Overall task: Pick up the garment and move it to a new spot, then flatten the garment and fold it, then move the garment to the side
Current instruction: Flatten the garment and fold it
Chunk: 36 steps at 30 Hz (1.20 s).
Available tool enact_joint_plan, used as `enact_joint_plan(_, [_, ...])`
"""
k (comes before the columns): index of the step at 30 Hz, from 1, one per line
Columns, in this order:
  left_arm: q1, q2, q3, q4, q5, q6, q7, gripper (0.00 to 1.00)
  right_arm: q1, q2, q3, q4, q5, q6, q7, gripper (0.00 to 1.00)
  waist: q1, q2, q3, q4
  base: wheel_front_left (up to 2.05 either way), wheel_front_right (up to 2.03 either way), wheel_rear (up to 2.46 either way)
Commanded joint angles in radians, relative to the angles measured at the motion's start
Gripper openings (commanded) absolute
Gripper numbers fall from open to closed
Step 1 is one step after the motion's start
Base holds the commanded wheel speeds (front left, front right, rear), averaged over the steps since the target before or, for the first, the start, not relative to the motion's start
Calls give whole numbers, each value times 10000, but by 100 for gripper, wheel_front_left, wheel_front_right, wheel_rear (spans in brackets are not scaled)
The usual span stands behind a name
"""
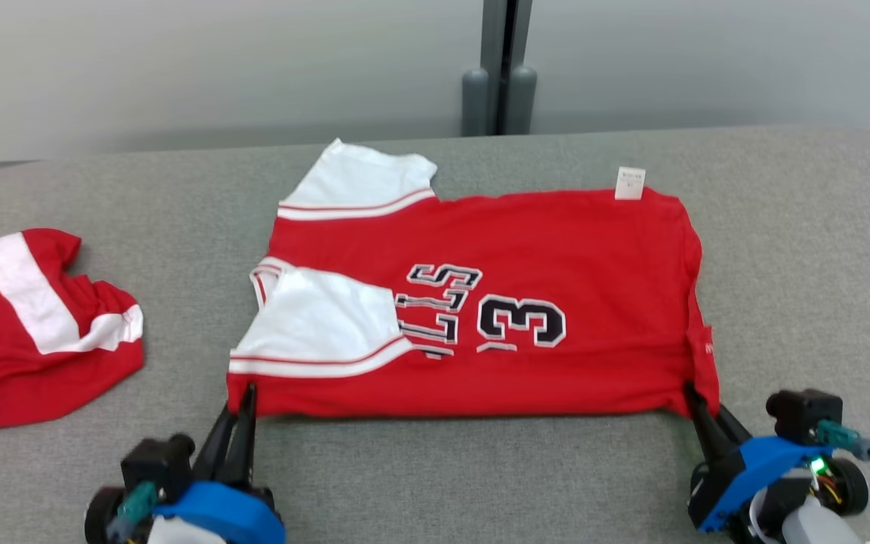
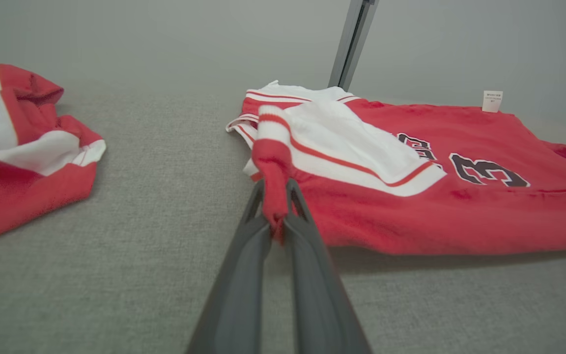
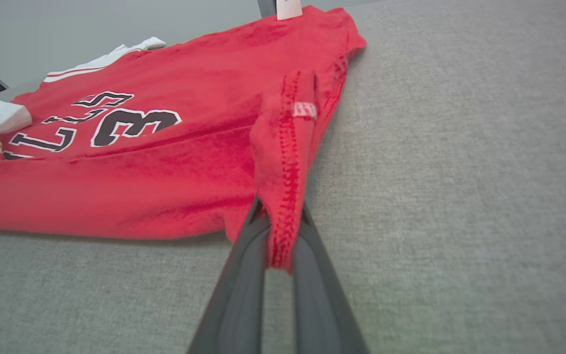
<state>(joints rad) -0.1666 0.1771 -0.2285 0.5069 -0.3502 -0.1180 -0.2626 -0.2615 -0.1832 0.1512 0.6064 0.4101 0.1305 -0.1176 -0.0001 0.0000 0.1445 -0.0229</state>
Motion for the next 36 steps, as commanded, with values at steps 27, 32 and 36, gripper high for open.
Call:
enact_joint_plan(27, [2585,-363,654,-2074,467,664,-29,100,2992,412,-1556,-3790,-569,5,992,100,1,0,-827,152,0,0,0])
enact_joint_plan(32, [2347,-389,1184,-2859,751,762,-35,100,2541,512,-1630,-4141,-804,5,393,100,1,0,-850,-46,0,0,0])
enact_joint_plan(36, [2109,-360,1552,-3358,993,810,-35,100,2194,626,-1560,-4220,-894,5,-124,100,1,0,-898,-120,0,0,0])
